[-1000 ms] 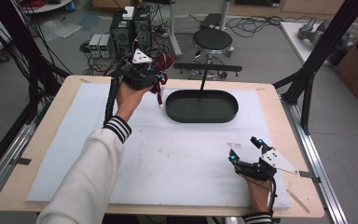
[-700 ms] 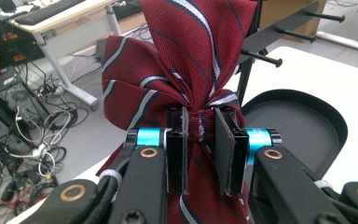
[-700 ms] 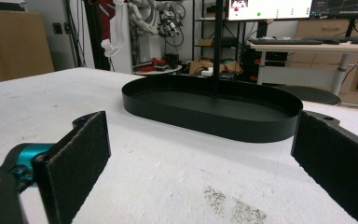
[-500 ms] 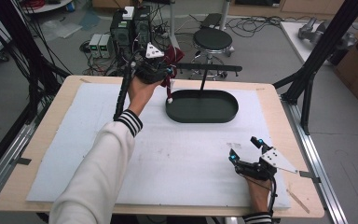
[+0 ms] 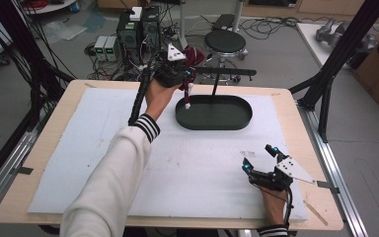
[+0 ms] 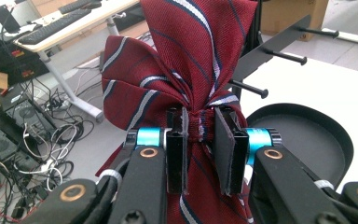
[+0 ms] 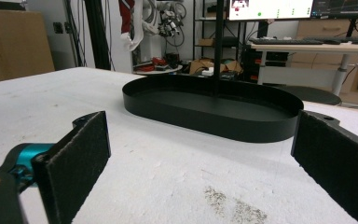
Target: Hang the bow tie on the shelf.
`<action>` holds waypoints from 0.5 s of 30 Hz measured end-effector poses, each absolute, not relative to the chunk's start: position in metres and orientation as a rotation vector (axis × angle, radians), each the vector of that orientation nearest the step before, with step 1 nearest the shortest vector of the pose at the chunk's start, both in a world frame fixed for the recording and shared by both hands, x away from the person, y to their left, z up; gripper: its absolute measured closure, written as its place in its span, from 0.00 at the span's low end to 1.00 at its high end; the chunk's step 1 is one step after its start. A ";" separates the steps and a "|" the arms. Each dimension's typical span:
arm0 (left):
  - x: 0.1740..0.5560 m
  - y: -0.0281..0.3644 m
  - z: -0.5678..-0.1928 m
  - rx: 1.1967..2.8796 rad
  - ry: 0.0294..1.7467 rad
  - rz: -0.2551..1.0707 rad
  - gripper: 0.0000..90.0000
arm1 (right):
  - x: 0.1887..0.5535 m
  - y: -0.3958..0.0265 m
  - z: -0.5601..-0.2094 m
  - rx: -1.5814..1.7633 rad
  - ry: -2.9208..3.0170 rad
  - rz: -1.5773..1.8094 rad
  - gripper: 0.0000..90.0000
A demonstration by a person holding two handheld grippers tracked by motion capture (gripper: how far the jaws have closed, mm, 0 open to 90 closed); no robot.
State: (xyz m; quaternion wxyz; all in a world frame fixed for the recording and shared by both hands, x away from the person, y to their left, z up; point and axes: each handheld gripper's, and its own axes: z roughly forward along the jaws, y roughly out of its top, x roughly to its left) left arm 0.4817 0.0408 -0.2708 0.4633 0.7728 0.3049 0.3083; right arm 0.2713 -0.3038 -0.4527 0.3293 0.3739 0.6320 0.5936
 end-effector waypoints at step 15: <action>0.497 0.035 -0.283 1.859 0.785 0.797 0.84 | 0.272 -0.304 -0.453 0.986 1.651 1.557 0.04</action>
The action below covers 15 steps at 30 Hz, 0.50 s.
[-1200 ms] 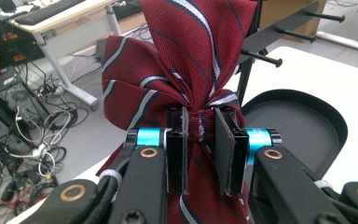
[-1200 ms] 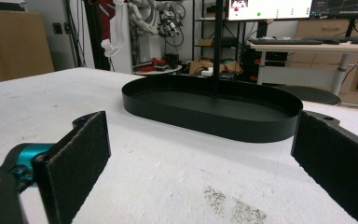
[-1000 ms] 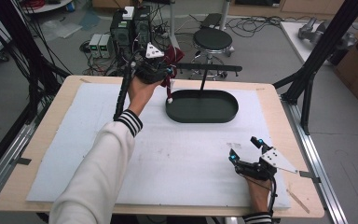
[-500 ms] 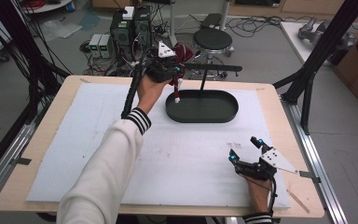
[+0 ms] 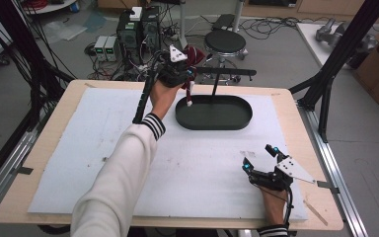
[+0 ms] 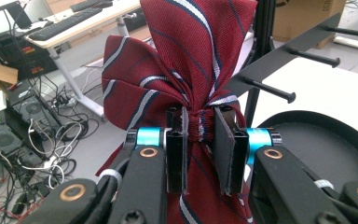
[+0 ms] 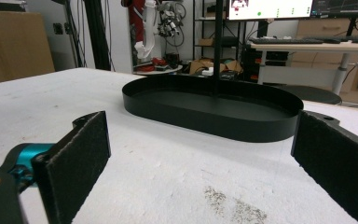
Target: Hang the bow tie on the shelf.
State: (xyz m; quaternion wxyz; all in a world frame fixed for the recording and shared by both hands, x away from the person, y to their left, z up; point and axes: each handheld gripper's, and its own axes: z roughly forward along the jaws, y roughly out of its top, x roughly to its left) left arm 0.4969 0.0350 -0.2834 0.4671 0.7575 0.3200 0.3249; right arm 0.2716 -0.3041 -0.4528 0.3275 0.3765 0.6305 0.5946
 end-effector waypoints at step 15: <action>0.511 0.040 -0.291 1.833 0.829 0.836 0.84 | 0.272 -0.304 -0.453 0.982 1.651 1.558 0.04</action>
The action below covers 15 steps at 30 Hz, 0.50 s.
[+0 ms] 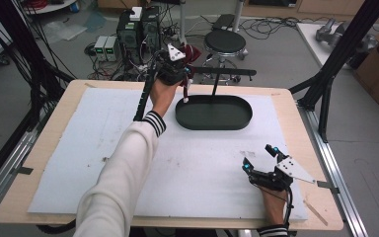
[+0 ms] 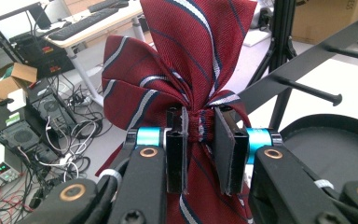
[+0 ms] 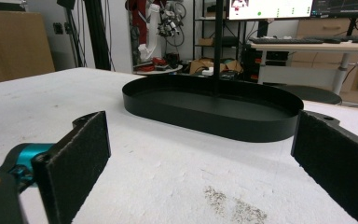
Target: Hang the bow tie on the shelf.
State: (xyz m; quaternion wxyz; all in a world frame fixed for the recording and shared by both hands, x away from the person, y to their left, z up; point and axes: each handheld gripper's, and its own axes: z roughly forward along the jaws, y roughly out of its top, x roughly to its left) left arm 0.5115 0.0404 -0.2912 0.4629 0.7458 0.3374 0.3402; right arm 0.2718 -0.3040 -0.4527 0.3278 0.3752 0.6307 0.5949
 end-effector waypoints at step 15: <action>0.513 0.050 -0.302 1.829 0.847 0.863 0.83 | 0.272 -0.304 -0.453 0.982 1.651 1.555 0.04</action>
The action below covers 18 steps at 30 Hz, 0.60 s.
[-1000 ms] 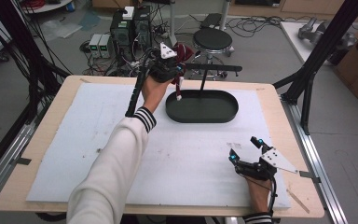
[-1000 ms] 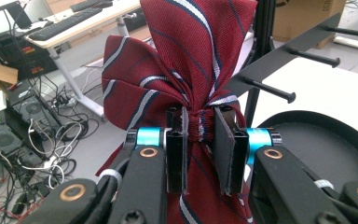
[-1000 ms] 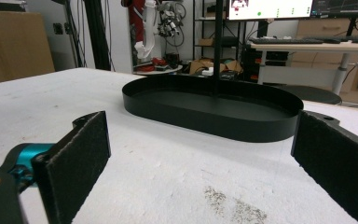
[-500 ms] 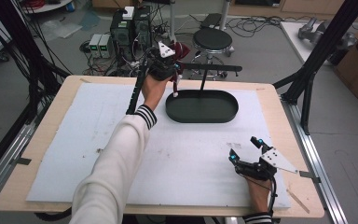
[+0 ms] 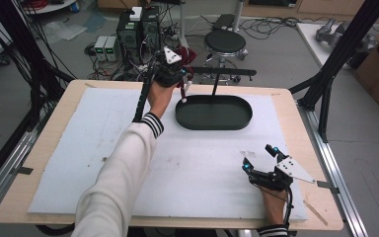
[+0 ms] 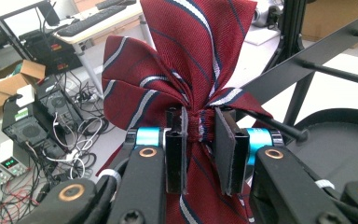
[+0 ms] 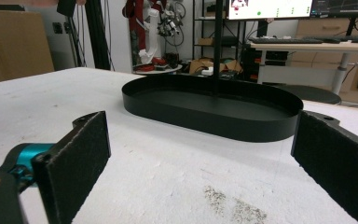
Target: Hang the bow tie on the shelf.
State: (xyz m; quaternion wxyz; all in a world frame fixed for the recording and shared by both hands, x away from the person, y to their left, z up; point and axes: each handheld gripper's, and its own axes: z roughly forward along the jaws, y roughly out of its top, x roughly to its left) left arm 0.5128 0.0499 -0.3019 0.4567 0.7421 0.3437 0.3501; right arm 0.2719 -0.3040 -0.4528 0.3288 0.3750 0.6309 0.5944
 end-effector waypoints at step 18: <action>0.510 0.058 -0.310 1.846 0.896 0.827 0.57 | 0.272 -0.304 -0.453 0.983 1.654 1.550 0.04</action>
